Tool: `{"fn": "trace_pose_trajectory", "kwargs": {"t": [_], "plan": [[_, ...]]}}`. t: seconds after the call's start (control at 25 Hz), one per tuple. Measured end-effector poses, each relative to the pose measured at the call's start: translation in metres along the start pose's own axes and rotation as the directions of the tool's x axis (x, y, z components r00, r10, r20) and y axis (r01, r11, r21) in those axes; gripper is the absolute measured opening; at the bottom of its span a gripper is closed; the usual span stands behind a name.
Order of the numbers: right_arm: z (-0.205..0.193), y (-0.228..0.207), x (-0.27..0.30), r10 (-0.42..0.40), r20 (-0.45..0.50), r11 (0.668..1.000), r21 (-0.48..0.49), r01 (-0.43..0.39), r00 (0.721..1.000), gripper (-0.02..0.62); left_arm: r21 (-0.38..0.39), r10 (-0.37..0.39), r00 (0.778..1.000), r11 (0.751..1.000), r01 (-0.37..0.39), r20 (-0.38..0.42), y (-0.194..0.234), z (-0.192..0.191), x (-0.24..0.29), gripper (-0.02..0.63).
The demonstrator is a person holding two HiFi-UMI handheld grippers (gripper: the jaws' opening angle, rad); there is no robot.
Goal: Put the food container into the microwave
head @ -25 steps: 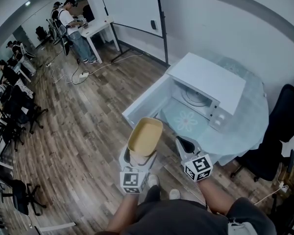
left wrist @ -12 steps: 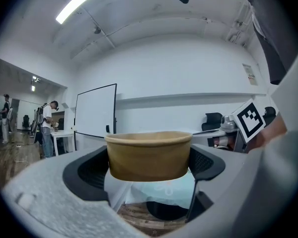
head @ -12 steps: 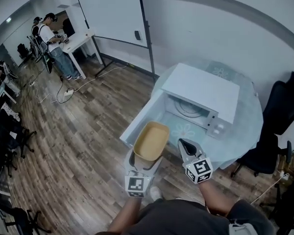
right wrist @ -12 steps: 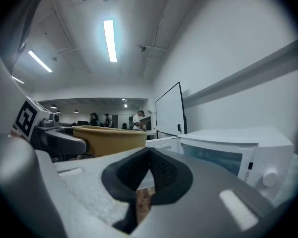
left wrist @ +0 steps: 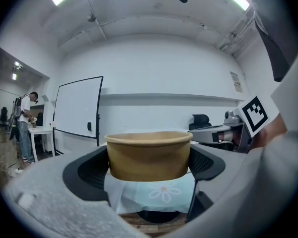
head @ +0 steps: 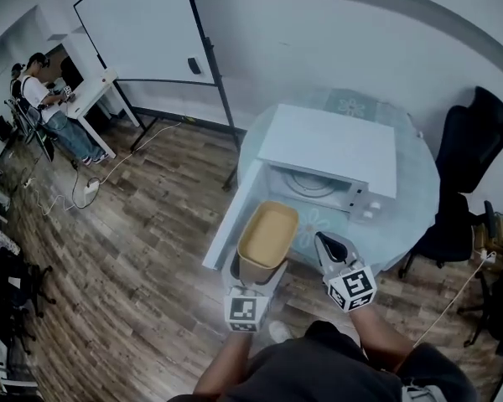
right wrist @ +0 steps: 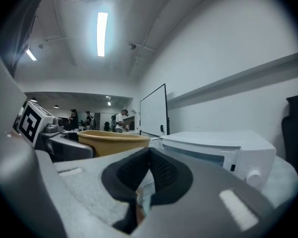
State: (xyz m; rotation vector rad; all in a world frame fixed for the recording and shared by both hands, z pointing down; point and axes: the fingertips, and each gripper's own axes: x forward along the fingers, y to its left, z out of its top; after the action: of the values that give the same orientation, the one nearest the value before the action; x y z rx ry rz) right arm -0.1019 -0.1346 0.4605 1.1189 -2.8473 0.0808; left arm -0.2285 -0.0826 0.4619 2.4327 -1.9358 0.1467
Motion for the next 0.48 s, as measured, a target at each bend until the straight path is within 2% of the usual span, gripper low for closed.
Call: {"fn": "trace_pose_trajectory", "kwargs": {"t": [0.2,0.48], "plan": [[-0.011,-0.005,0.001,-0.036,-0.009,0.998,0.043,0.037,0.999,-0.003,-0.013,-0.031,0.999,0.999,0.03,-0.033,0.013,-0.016,0.012,0.508],[-0.02,-0.021,0.007,-0.057,-0.023,0.997,0.055,0.059,0.998,-0.003,0.012,-0.078,0.996,0.997,0.078,-0.04,0.004,-0.021,0.042,0.508]]}}
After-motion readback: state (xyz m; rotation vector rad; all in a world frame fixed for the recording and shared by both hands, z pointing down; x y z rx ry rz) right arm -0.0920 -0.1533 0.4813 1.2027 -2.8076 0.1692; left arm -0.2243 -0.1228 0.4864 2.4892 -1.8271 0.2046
